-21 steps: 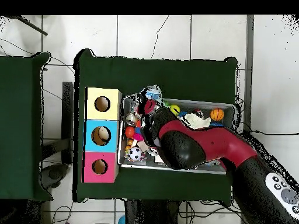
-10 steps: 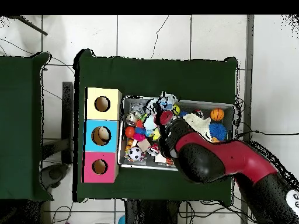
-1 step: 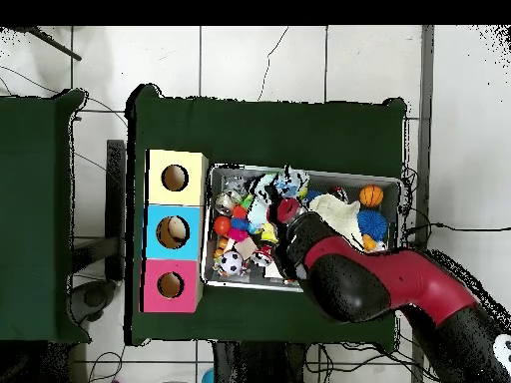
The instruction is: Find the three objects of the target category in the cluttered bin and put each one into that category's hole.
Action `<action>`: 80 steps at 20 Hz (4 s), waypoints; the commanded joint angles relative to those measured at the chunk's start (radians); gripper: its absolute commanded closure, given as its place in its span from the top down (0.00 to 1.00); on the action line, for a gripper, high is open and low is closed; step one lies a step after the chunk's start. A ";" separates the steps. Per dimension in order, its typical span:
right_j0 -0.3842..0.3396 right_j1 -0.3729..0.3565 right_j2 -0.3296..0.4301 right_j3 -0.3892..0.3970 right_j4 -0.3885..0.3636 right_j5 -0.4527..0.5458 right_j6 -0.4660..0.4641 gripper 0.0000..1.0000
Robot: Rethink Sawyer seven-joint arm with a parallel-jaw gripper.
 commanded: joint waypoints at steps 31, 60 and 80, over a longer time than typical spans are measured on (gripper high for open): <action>0.137 0.223 -0.064 -0.047 -0.133 -0.060 -0.061 0.00; 0.172 0.366 0.010 -0.145 -0.166 -0.014 -0.097 0.00; 0.233 0.376 0.017 -0.156 -0.162 -0.048 -0.074 0.00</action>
